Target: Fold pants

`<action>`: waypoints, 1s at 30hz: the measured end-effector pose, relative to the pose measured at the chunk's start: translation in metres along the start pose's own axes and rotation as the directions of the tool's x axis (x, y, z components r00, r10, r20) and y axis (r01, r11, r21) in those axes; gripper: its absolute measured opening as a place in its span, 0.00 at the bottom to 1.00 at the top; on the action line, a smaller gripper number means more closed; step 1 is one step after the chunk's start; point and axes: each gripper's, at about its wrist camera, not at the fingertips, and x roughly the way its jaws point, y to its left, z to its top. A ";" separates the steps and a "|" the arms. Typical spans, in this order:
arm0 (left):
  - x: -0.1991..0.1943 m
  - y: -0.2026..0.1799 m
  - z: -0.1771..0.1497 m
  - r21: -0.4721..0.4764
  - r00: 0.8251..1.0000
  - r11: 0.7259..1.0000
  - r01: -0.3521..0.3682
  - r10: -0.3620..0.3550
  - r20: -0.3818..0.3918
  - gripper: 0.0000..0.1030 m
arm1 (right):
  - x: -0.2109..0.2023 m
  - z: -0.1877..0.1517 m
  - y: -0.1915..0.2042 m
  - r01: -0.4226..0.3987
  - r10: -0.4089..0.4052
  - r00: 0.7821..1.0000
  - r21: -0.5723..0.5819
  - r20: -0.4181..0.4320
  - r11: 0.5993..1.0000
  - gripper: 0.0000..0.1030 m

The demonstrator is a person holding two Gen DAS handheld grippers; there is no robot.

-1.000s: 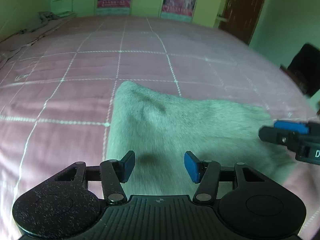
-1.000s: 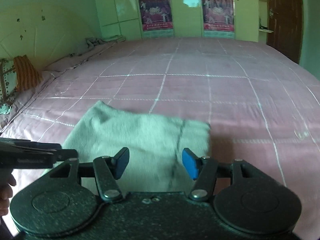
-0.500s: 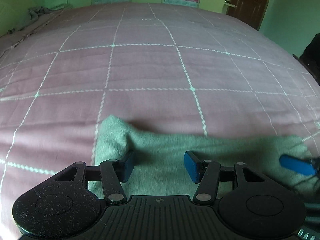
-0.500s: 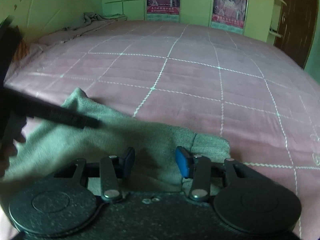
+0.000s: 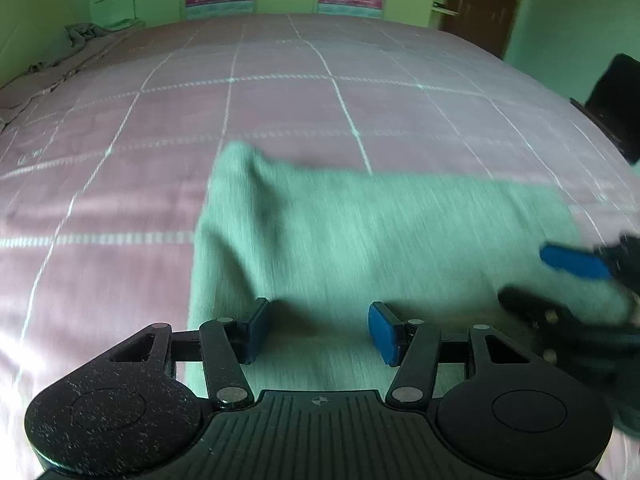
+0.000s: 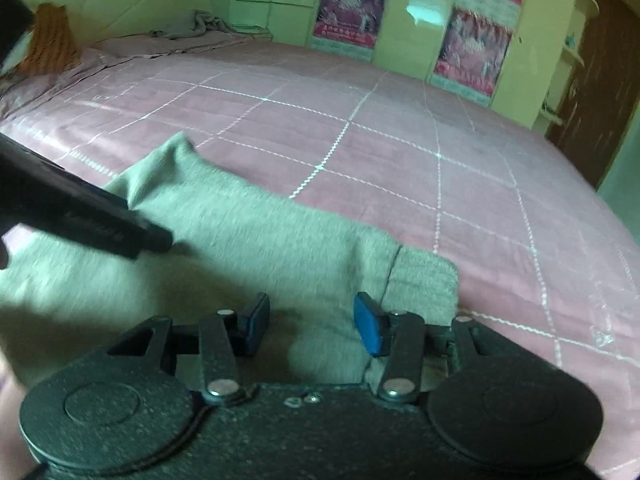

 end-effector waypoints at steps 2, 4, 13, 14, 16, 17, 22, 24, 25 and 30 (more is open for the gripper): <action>-0.011 -0.001 -0.015 -0.006 1.000 1.000 0.008 -0.008 0.003 0.53 | -0.012 -0.010 0.007 0.015 -0.014 1.000 -0.049 0.005 0.999 0.46; -0.023 -0.004 -0.027 -0.012 1.000 1.000 0.009 -0.009 0.014 0.53 | -0.019 -0.018 0.009 0.017 -0.017 1.000 -0.063 -0.002 0.998 0.46; -0.056 -0.002 -0.037 -0.098 1.000 0.995 -0.019 0.021 0.020 0.53 | -0.049 -0.026 -0.001 0.015 -0.014 1.000 0.028 -0.023 1.000 0.52; -0.062 -0.003 -0.041 -0.109 0.999 0.994 -0.023 0.026 0.026 0.53 | -0.053 -0.022 -0.004 0.000 0.001 1.000 0.051 -0.022 0.999 0.57; -0.070 -0.005 -0.045 -0.117 0.998 0.992 -0.044 0.048 0.032 0.53 | -0.060 -0.015 -0.014 -0.024 0.025 1.000 0.128 -0.005 0.991 0.59; -0.071 -0.006 -0.046 -0.119 0.998 0.991 -0.059 0.063 0.032 0.53 | -0.063 -0.014 -0.018 -0.030 0.030 1.000 0.160 -0.001 0.987 0.59; -0.065 -0.007 -0.053 -0.106 0.997 0.991 -0.080 0.081 0.005 0.53 | -0.066 -0.019 -0.023 -0.028 0.029 1.000 0.196 -0.001 0.980 0.59; -0.061 -0.011 -0.055 -0.086 0.996 0.992 -0.090 0.091 0.010 0.53 | -0.059 -0.028 -0.014 -0.006 0.013 0.999 0.158 -0.042 0.987 0.59; -0.061 -0.013 -0.055 -0.075 0.995 0.993 -0.096 0.097 0.012 0.53 | -0.055 -0.030 -0.012 0.002 0.006 0.998 0.141 -0.057 0.990 0.59; -0.071 -0.002 -0.048 -0.114 0.996 0.990 -0.082 0.085 0.024 0.54 | -0.063 -0.021 -0.021 -0.024 0.031 0.999 0.193 -0.032 0.981 0.60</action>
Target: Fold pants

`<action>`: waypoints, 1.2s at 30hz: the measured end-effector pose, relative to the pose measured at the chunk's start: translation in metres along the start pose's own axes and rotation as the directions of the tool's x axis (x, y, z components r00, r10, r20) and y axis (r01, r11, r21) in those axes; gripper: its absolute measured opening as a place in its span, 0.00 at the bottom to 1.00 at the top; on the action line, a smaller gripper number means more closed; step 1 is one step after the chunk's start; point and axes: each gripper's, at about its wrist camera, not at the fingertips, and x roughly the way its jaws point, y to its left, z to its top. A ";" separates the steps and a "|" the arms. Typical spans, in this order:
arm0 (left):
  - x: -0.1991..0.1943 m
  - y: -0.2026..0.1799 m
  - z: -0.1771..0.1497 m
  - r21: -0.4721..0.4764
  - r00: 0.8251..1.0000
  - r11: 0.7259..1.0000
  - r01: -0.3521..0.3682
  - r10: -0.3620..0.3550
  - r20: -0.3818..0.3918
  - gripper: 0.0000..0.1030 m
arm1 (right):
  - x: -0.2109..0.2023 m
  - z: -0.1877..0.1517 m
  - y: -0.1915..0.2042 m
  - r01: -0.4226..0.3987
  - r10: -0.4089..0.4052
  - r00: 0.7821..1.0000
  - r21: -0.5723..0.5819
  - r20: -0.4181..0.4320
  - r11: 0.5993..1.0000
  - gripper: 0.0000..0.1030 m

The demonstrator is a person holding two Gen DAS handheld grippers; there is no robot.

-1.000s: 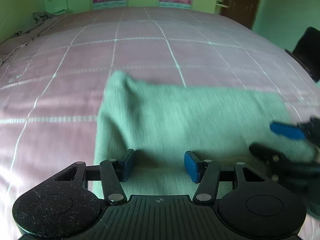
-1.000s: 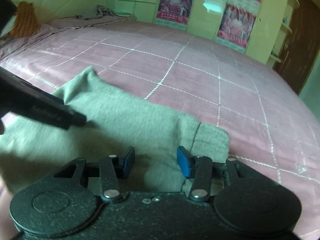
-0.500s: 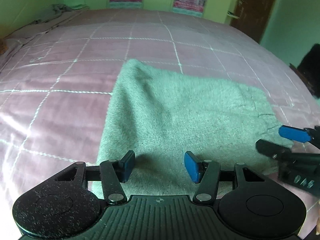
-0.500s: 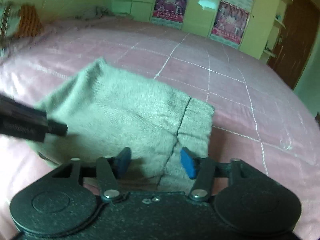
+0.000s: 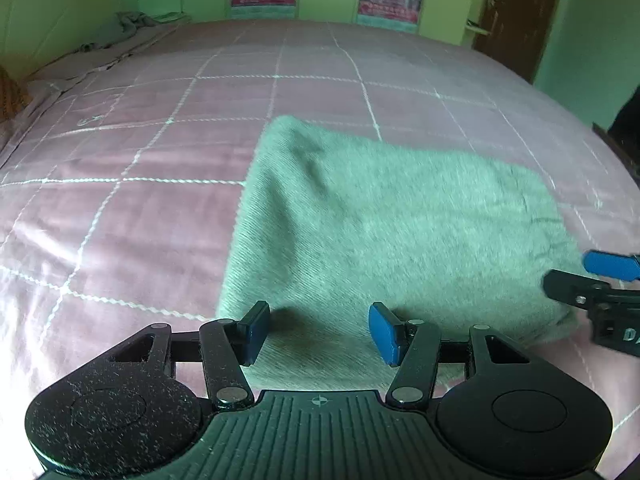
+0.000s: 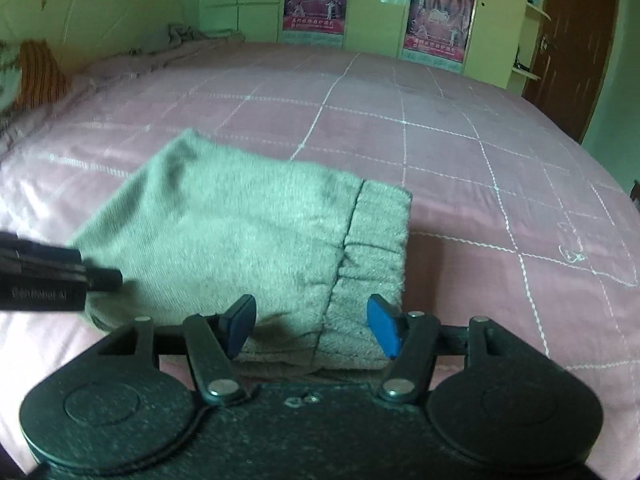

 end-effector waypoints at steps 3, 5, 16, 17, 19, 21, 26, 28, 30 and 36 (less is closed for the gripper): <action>0.001 0.015 0.007 -0.053 1.000 0.999 0.000 0.000 -0.008 0.67 | -0.004 0.004 -0.012 -0.006 0.006 1.000 0.050 -0.002 0.999 0.66; 0.004 0.023 0.008 -0.086 1.000 0.996 0.001 -0.003 -0.019 0.72 | -0.001 0.003 -0.021 -0.015 0.017 0.999 0.090 -0.027 0.996 0.68; 0.028 0.043 0.000 -0.180 0.991 0.980 0.086 -0.104 -0.090 0.73 | 0.016 -0.011 -0.046 -0.101 0.130 0.987 0.270 -0.094 0.958 0.72; 0.030 0.046 0.001 -0.198 0.989 0.976 0.094 -0.115 -0.095 0.73 | 0.017 -0.010 -0.048 -0.105 0.136 0.986 0.272 -0.097 0.956 0.72; 0.036 0.050 0.001 -0.225 0.984 0.968 0.114 -0.140 -0.106 0.73 | 0.018 -0.010 -0.052 -0.114 0.148 0.984 0.290 -0.099 0.950 0.72; 0.041 0.051 0.002 -0.235 0.980 0.963 0.132 -0.162 -0.115 0.73 | 0.020 -0.010 -0.057 -0.126 0.167 0.980 0.320 -0.105 0.939 0.73; 0.055 0.056 0.005 -0.272 0.969 0.947 0.171 -0.211 -0.126 0.72 | 0.036 -0.018 -0.073 -0.159 0.236 0.964 0.442 -0.125 0.883 0.79; 0.058 0.057 0.006 -0.277 0.966 0.943 0.183 -0.224 -0.125 0.72 | 0.041 -0.019 -0.077 -0.167 0.255 0.958 0.470 -0.130 0.867 0.81; 0.061 0.057 0.007 -0.283 0.965 0.940 0.191 -0.232 -0.121 0.72 | 0.047 -0.020 -0.079 -0.176 0.271 0.953 0.485 -0.133 0.857 0.82; 0.071 0.054 0.012 -0.270 0.965 0.943 0.196 -0.234 -0.116 0.73 | 0.059 -0.023 -0.086 -0.210 0.319 0.940 0.535 -0.119 0.818 0.82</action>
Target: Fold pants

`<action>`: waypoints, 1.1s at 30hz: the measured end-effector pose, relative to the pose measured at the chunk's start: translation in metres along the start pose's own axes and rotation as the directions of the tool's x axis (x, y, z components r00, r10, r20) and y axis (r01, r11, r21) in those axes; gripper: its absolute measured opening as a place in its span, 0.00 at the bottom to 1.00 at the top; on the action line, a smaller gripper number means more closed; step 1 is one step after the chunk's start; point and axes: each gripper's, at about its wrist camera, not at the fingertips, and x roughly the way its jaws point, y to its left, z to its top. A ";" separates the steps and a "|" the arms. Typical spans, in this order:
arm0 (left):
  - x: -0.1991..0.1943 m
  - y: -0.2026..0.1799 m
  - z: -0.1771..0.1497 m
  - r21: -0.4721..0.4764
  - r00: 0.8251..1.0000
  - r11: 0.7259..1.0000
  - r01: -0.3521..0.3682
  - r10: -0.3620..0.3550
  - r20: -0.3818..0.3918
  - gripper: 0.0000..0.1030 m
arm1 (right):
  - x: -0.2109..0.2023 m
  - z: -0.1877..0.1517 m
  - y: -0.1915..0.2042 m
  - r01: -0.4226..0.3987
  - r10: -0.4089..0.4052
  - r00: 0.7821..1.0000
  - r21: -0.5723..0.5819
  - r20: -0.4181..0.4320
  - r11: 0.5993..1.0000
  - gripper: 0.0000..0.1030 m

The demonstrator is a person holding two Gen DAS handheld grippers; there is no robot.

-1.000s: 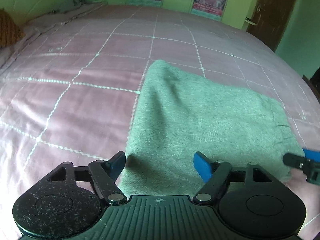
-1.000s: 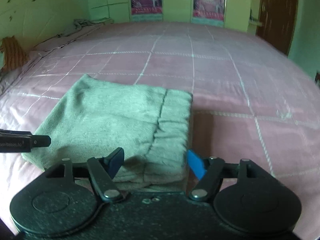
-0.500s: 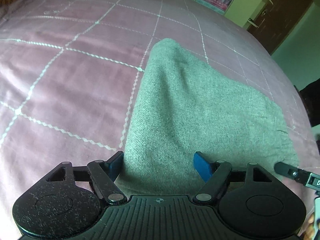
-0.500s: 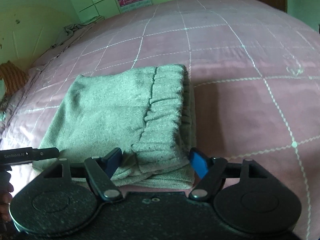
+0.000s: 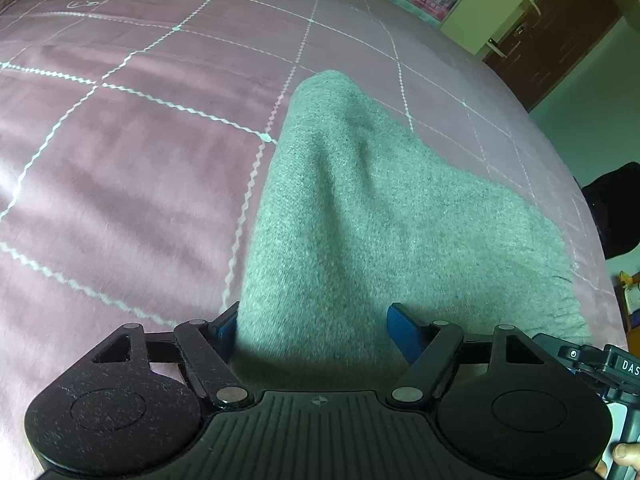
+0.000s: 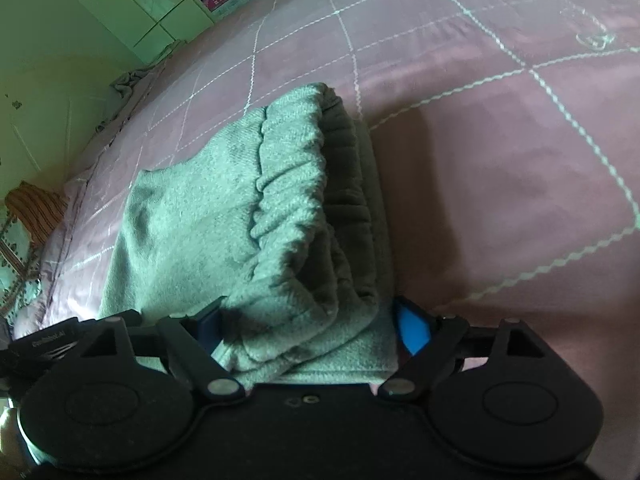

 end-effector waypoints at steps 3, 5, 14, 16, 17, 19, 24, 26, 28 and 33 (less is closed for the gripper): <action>0.003 -0.001 0.001 -0.003 1.000 1.000 0.007 -0.007 0.001 0.79 | 0.002 0.000 0.000 -0.008 0.008 1.000 0.000 0.006 1.000 0.80; 0.004 -0.005 -0.001 0.026 1.000 1.000 0.011 -0.011 -0.001 0.86 | 0.002 0.000 -0.002 -0.027 0.027 1.000 0.011 0.012 1.000 0.80; 0.005 -0.019 -0.006 0.067 1.000 0.998 0.011 -0.011 0.006 1.00 | 0.011 0.004 -0.005 -0.055 0.055 0.998 -0.017 -0.008 0.998 0.84; 0.004 -0.016 -0.005 0.045 1.000 0.999 0.020 -0.021 0.005 1.00 | 0.011 0.004 -0.004 -0.055 0.055 0.998 -0.028 -0.010 0.998 0.85; 0.004 -0.014 -0.004 0.032 1.000 0.999 0.026 -0.026 0.001 1.00 | 0.011 0.004 -0.003 -0.058 0.058 0.998 -0.032 -0.013 0.998 0.86; 0.003 -0.008 -0.002 0.002 0.999 0.999 0.042 -0.042 -0.008 1.00 | 0.010 0.005 -0.004 -0.065 0.065 0.998 -0.028 -0.016 0.997 0.87; 0.001 0.018 -0.003 -0.182 0.989 0.972 0.149 -0.144 0.041 1.00 | 0.013 0.012 -0.003 -0.094 0.092 0.994 -0.031 -0.052 0.995 0.94; 0.004 0.021 -0.003 -0.182 0.986 0.969 0.168 -0.163 0.040 1.00 | 0.014 0.018 -0.009 -0.131 0.131 0.989 0.005 -0.072 0.991 0.96; 0.006 0.011 -0.002 -0.097 0.990 0.985 0.144 -0.143 0.015 1.00 | 0.014 0.021 -0.024 -0.181 0.187 0.982 0.116 -0.037 0.977 0.97; 0.007 0.002 -0.003 -0.033 0.992 0.992 0.122 -0.121 0.026 0.84 | 0.017 0.028 -0.042 -0.237 0.238 0.971 0.268 0.027 0.934 0.97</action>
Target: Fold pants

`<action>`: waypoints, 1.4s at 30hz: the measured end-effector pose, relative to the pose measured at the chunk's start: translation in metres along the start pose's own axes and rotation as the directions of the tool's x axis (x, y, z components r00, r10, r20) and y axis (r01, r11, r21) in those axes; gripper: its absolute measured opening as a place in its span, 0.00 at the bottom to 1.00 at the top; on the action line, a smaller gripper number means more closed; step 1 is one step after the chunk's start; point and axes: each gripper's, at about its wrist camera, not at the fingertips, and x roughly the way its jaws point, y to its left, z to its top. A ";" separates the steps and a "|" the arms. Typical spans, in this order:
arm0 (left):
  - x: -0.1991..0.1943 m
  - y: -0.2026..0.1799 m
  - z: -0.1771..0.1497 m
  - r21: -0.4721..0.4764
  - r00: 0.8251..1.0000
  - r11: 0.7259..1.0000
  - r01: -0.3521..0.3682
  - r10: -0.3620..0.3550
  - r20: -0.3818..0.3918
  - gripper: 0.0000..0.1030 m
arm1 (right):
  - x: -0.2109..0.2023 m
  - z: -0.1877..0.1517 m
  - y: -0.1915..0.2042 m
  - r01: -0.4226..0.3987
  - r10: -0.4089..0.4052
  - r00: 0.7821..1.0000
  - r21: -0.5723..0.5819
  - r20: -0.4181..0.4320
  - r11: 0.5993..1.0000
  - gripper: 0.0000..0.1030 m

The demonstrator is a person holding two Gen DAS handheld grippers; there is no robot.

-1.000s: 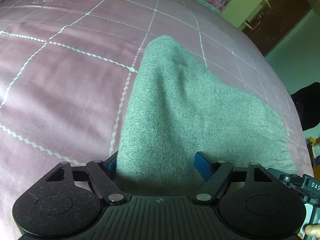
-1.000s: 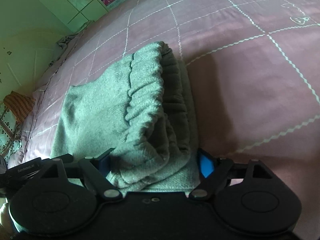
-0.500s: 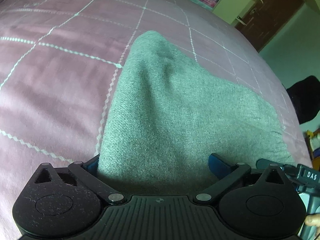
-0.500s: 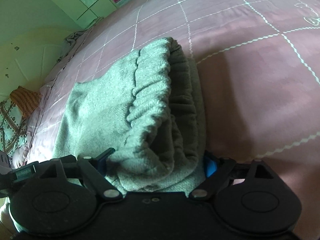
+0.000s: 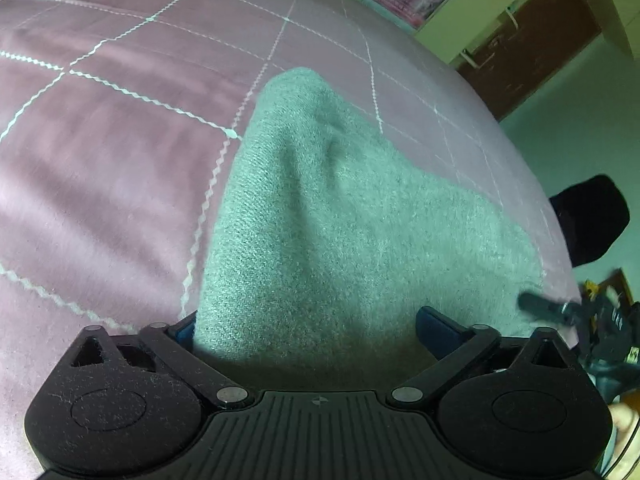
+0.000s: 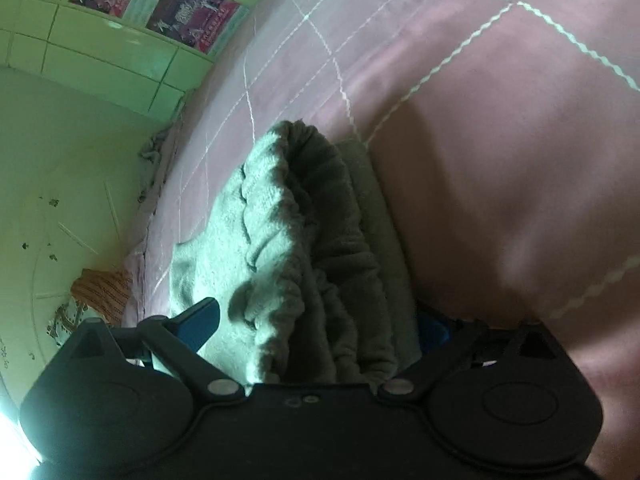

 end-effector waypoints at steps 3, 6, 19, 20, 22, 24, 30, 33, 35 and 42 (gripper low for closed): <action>-0.006 0.007 0.003 -0.015 1.000 1.000 -0.014 0.014 0.001 0.53 | 0.003 -0.003 0.016 0.047 -0.054 0.997 -0.139 -0.049 0.989 0.94; -0.013 0.011 0.008 -0.027 1.000 1.000 0.016 -0.016 -0.005 0.37 | 0.002 -0.011 0.024 0.056 -0.071 0.995 -0.195 -0.070 0.979 0.94; -0.022 -0.014 0.005 0.091 0.998 0.995 -0.032 0.027 0.054 0.24 | -0.007 -0.029 0.032 0.058 -0.061 0.998 -0.202 -0.008 0.978 0.52; -0.028 -0.016 0.006 0.090 0.997 0.996 -0.028 0.021 0.073 0.23 | -0.009 -0.029 0.034 0.044 -0.045 0.999 -0.187 0.000 0.981 0.50; -0.037 -0.023 0.012 0.094 0.994 0.995 -0.019 0.008 0.108 0.23 | -0.014 -0.029 0.039 0.005 -0.001 1.000 -0.172 0.023 0.985 0.49; -0.044 -0.033 0.021 0.107 0.991 0.994 -0.007 -0.007 0.131 0.23 | -0.019 -0.027 0.051 -0.028 0.035 0.999 -0.184 0.036 0.983 0.49; -0.062 -0.052 0.058 0.111 0.980 0.994 0.016 -0.037 0.196 0.23 | -0.032 -0.008 0.092 -0.104 0.124 0.990 -0.250 0.065 0.963 0.49; -0.067 -0.060 0.083 0.123 0.969 0.992 0.018 -0.047 0.241 0.23 | -0.036 0.010 0.110 -0.120 0.152 0.984 -0.288 0.090 0.950 0.49; -0.065 -0.067 0.102 0.144 0.964 0.990 0.008 -0.046 0.260 0.23 | -0.034 0.024 0.121 -0.133 0.173 0.979 -0.303 0.109 0.944 0.49; -0.034 -0.086 0.154 0.192 0.960 0.979 -0.073 0.017 0.278 0.23 | -0.010 0.075 0.142 -0.134 0.194 0.969 -0.332 0.155 0.934 0.49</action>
